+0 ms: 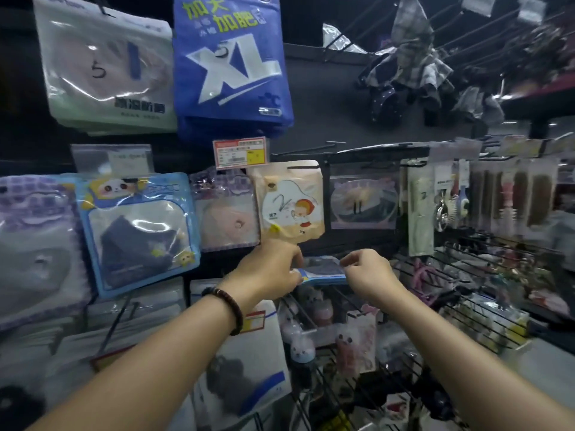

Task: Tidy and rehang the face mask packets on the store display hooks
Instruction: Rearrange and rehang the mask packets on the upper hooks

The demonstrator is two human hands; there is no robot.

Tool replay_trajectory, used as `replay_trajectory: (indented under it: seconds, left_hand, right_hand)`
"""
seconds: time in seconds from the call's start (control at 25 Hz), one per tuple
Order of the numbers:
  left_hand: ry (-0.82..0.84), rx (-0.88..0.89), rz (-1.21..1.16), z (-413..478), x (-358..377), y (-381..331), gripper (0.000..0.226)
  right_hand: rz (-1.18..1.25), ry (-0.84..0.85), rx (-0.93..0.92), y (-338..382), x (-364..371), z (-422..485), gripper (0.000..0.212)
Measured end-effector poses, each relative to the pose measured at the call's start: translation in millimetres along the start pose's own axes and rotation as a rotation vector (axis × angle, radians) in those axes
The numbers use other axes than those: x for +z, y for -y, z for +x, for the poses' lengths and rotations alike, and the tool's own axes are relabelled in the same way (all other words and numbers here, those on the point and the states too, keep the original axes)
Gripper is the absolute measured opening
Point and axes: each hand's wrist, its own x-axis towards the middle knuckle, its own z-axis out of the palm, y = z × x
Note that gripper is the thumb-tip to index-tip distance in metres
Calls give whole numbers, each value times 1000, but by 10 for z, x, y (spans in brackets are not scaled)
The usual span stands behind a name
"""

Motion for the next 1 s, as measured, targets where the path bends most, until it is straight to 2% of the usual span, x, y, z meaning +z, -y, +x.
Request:
replay_trajectory:
  seconds: [0.12,0.24,0.4,0.52,0.68,1.0]
  left_hand:
    - [137,13,130,352,219,-106,28]
    - [227,22,236,645,381,-188,49]
    - [319,-27,234,935,589,-164,71]
    - [333,-51,222,1004,714,-100,69]
    - [360,-38,263,986,756,-58,48]
    - [346,-14,240,1008,731,31,50]
  right_hand:
    - [70,17,63,-346,-31,277,42]
    - [270,37,142,-524,-47,537,39]
    - [431,130,262,-655,-97,753,28]
    - [506,203,283,-737,-69,899,36]
    - [508,241,272,-743,-15,1002,41]
    - [619,169,313,-647,40,1054,27]
